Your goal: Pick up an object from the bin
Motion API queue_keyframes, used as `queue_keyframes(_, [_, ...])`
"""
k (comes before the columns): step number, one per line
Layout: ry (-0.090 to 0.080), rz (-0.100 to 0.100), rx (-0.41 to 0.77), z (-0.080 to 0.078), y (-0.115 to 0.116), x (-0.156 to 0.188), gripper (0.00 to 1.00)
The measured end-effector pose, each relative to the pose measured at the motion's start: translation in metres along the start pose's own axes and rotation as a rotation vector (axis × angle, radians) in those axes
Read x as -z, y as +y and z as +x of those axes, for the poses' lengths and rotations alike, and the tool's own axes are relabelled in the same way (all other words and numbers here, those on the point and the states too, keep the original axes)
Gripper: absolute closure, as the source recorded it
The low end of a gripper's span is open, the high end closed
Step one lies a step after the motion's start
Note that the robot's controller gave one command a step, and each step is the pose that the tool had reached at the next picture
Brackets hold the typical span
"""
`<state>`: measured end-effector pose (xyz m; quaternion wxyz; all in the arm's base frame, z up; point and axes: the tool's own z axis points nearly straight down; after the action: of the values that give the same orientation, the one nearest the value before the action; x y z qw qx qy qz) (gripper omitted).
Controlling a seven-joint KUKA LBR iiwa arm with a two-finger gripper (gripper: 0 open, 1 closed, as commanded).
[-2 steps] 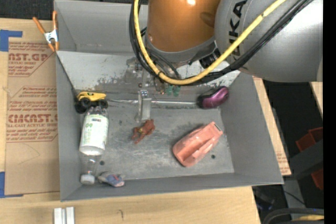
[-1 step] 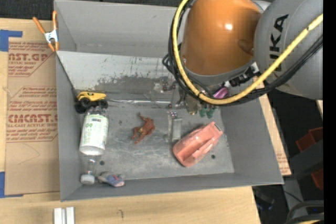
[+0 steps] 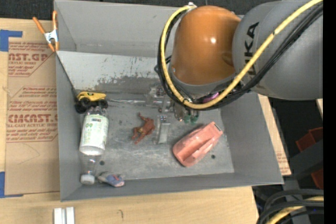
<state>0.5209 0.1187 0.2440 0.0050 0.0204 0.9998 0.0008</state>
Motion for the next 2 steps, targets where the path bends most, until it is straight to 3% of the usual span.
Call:
queue_keyframes(1, [0.011, 0.001, 0.01, 0.0, -0.021, -0.024, 0.0])
queue_keyframes(2, [0.009, 0.001, 0.288, 0.003, -0.033, -0.03, 0.0])
